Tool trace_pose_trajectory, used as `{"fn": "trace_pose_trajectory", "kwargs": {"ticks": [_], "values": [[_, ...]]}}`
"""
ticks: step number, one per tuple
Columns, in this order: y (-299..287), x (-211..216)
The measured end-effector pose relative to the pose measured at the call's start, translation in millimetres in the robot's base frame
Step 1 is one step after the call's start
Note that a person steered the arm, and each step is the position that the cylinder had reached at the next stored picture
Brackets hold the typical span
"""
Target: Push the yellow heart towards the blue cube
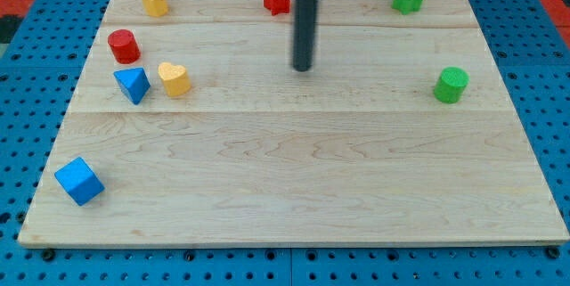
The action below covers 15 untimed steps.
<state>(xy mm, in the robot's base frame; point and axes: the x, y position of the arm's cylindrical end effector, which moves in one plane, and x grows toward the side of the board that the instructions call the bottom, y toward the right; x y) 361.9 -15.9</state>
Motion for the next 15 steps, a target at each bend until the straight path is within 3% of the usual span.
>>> {"fn": "trace_pose_trajectory", "kwargs": {"ticks": [2,7,9,15], "values": [[-125.2,-3.1],[-135.3,115.7],[-136.0,118.1],[-215.9,105.4]]}}
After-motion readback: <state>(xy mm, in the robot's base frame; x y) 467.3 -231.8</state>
